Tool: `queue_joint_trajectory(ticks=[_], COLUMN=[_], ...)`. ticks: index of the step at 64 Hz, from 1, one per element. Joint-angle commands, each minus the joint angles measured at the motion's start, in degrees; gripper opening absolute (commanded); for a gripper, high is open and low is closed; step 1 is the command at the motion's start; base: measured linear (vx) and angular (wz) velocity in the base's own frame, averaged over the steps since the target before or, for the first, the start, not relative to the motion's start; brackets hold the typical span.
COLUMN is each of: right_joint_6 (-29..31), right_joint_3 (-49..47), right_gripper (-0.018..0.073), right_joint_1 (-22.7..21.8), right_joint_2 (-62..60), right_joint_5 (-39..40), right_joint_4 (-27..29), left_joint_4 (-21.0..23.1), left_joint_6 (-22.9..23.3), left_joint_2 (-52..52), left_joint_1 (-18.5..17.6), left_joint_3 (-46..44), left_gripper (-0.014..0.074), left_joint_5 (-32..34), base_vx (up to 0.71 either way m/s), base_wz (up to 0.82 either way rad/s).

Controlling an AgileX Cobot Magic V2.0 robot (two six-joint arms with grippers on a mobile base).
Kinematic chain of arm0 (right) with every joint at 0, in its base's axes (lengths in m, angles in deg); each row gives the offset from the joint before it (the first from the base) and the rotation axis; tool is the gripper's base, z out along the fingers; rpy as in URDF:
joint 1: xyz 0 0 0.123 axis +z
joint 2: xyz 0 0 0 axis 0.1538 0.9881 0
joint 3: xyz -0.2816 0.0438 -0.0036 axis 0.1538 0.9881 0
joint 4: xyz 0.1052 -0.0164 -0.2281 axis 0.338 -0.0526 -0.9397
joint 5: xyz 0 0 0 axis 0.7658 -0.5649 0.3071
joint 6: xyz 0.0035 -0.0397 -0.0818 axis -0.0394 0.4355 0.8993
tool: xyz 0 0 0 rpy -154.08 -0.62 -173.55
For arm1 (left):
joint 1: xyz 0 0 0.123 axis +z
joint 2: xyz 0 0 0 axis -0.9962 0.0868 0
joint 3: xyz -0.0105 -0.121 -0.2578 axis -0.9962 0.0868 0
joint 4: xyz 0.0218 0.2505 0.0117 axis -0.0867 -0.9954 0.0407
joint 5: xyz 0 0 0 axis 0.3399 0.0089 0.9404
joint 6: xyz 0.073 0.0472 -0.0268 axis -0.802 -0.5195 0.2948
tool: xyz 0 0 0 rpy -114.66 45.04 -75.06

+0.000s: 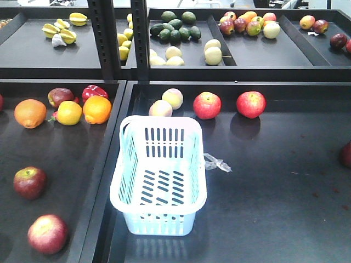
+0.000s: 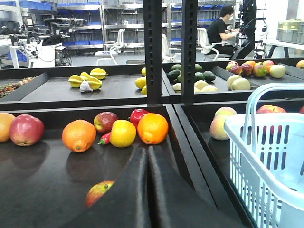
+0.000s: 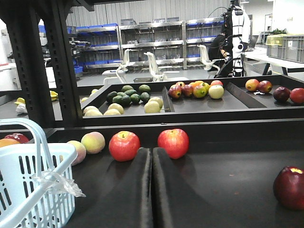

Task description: Pick three apples into basket with both arms

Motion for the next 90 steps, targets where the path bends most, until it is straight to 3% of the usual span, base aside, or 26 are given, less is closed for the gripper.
queue_joint_trajectory(ticks=[1, 90], right_joint_6=[0.27, 0.27], right_joint_3=[0.38, 0.38], right_gripper=[-0.0005, -0.0005], right_joint_1=[0.11, 0.11], right_joint_2=[-0.71, -0.71], right_joint_5=[4.24, 4.24], right_joint_4=[-0.38, -0.38], left_joint_4=[0.53, 0.53], left_joint_6=[0.5, 0.5], left_joint_2=[1.22, 1.22], left_joint_1=[-0.49, -0.49], left_joint_3=[0.87, 0.87], left_gripper=[-0.0006, -0.0006], left_joint_5=[4.09, 4.09], base_vx=[0.05, 0.01], base_wz=[-0.04, 0.0])
